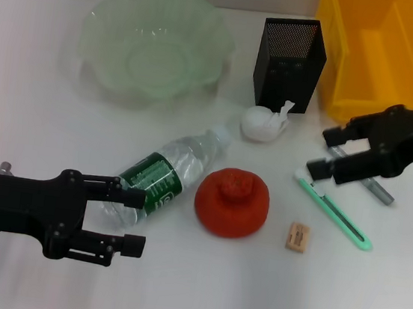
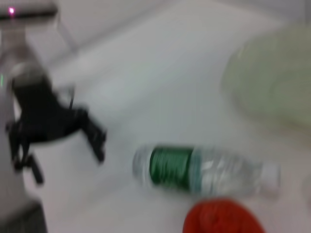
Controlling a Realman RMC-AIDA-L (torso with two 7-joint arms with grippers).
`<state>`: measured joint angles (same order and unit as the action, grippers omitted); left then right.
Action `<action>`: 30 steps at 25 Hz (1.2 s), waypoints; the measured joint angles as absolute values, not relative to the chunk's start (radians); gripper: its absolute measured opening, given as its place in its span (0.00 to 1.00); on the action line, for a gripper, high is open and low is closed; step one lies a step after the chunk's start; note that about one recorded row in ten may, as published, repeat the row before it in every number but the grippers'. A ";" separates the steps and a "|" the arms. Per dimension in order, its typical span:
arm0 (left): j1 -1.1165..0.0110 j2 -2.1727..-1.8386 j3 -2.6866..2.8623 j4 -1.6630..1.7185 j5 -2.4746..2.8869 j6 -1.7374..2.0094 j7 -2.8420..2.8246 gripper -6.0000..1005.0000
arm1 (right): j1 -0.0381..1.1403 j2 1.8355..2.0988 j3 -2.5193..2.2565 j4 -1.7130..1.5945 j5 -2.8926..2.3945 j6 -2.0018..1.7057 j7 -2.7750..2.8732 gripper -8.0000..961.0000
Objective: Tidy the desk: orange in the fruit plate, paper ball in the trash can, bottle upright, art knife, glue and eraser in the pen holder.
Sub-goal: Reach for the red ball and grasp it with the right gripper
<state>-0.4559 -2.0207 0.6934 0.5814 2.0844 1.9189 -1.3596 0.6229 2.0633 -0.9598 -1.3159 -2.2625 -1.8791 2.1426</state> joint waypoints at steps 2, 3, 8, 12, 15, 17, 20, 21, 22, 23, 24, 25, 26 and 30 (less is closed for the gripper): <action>-0.455 -2.021 0.693 0.581 2.084 1.918 -1.354 0.78 | 0.641 2.065 -0.999 -1.346 -2.291 -1.893 2.179 0.80; -0.455 -2.020 0.693 0.581 2.084 1.918 -1.351 0.78 | 0.671 2.073 -1.083 -1.399 -2.373 -1.903 2.242 0.80; -0.458 -2.020 0.693 0.581 2.084 1.916 -1.350 0.78 | 0.705 2.083 -1.257 -1.442 -2.459 -1.884 2.304 0.79; -0.462 -2.020 0.693 0.581 2.084 1.914 -1.349 0.78 | 0.702 2.085 -1.332 -1.421 -2.457 -1.815 2.308 0.78; -0.463 -2.020 0.693 0.581 2.085 1.913 -1.349 0.78 | 0.699 2.086 -1.402 -1.374 -2.449 -1.721 2.298 0.76; -0.463 -2.020 0.693 0.581 2.085 1.913 -1.348 0.78 | 0.702 2.086 -1.446 -1.339 -2.445 -1.676 2.295 0.76; -0.464 -2.020 0.693 0.581 2.085 1.913 -1.348 0.78 | 0.707 2.086 -1.513 -1.298 -2.445 -1.615 2.293 0.74; -0.464 -2.020 0.693 0.581 2.085 1.913 -1.348 0.78 | 0.708 2.086 -1.535 -1.287 -2.445 -1.593 2.293 0.74; -0.465 -2.021 0.693 0.581 2.084 1.916 -1.348 0.78 | 0.709 2.086 -1.551 -1.279 -2.444 -1.572 2.293 0.74; -0.465 -2.021 0.693 0.581 2.084 1.916 -1.348 0.78 | 0.709 2.086 -1.577 -1.263 -2.440 -1.535 2.292 0.73; -0.465 -2.022 0.693 0.581 2.084 1.914 -1.348 0.78 | 0.709 2.086 -1.577 -1.263 -2.440 -1.535 2.292 0.73; -0.465 -2.022 0.693 0.581 2.084 1.914 -1.348 0.78 | 0.711 2.087 -1.586 -1.253 -2.436 -1.520 2.292 0.72; -0.465 -2.022 0.693 0.581 2.084 1.914 -1.348 0.78 | 0.722 2.087 -1.600 -1.221 -2.425 -1.488 2.292 0.72; -0.465 -2.022 0.693 0.581 2.083 1.911 -1.347 0.78 | 0.745 2.088 -1.608 -1.166 -2.419 -1.453 2.292 0.70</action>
<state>-0.4649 -2.0217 0.6933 0.5814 2.0832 1.9108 -1.3473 0.7451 2.0877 -1.6085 -1.1662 -2.4193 -1.4527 2.2918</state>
